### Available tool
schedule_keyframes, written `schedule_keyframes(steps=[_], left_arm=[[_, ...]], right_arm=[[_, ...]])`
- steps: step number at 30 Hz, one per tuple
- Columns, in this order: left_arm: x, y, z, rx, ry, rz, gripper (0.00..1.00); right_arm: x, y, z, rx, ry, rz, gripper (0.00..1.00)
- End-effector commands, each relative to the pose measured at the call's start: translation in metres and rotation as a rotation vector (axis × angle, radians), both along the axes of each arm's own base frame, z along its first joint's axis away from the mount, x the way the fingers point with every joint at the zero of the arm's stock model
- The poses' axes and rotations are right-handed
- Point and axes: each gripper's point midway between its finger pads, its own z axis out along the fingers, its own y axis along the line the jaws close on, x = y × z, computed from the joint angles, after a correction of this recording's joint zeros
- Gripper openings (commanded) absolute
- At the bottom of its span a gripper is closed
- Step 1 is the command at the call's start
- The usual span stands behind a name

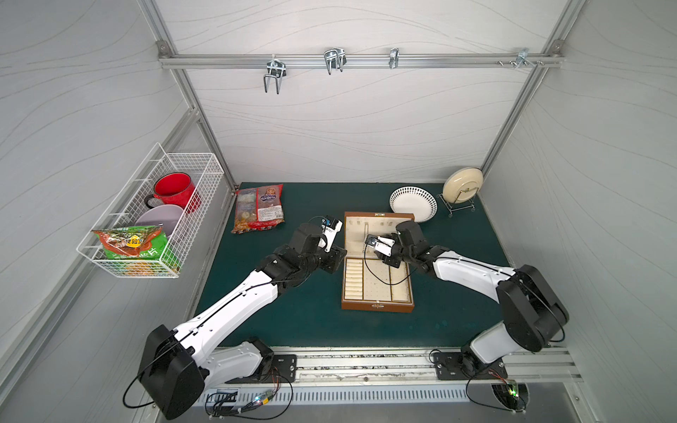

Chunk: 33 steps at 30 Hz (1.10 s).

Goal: Put jewelry chain into jewelry box
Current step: Open the storage slot of the jewelry box.

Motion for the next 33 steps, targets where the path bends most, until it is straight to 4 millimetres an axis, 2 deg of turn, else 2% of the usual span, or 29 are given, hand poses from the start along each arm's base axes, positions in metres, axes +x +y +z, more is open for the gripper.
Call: schedule_keyframes(steps=[1,4,7,10,19,27,33], left_arm=[[0.005,-0.005,0.013,-0.031,-0.045,-0.006,0.41],[0.004,-0.005,0.012,-0.029,-0.043,-0.007,0.41],[0.004,-0.005,0.013,-0.030,-0.045,-0.008,0.41],[0.004,-0.005,0.013,-0.031,-0.045,-0.008,0.41],[0.003,-0.006,0.012,-0.036,-0.042,-0.010,0.41],[0.003,-0.005,0.012,-0.036,-0.041,-0.010,0.42],[0.003,-0.005,0.012,-0.035,-0.043,-0.008,0.41]], right_arm=[[-0.002,0.000,-0.003,0.002,0.002,-0.018,0.44],[-0.004,-0.001,-0.004,-0.006,-0.003,-0.023,0.45],[0.000,-0.011,-0.001,-0.012,-0.020,-0.059,0.45],[0.005,-0.019,0.009,-0.005,-0.057,-0.093,0.45],[0.012,-0.023,0.021,0.005,-0.104,-0.128,0.45],[0.014,-0.013,0.008,-0.012,-0.085,-0.102,0.45],[0.006,-0.005,-0.004,-0.017,-0.015,-0.062,0.38]])
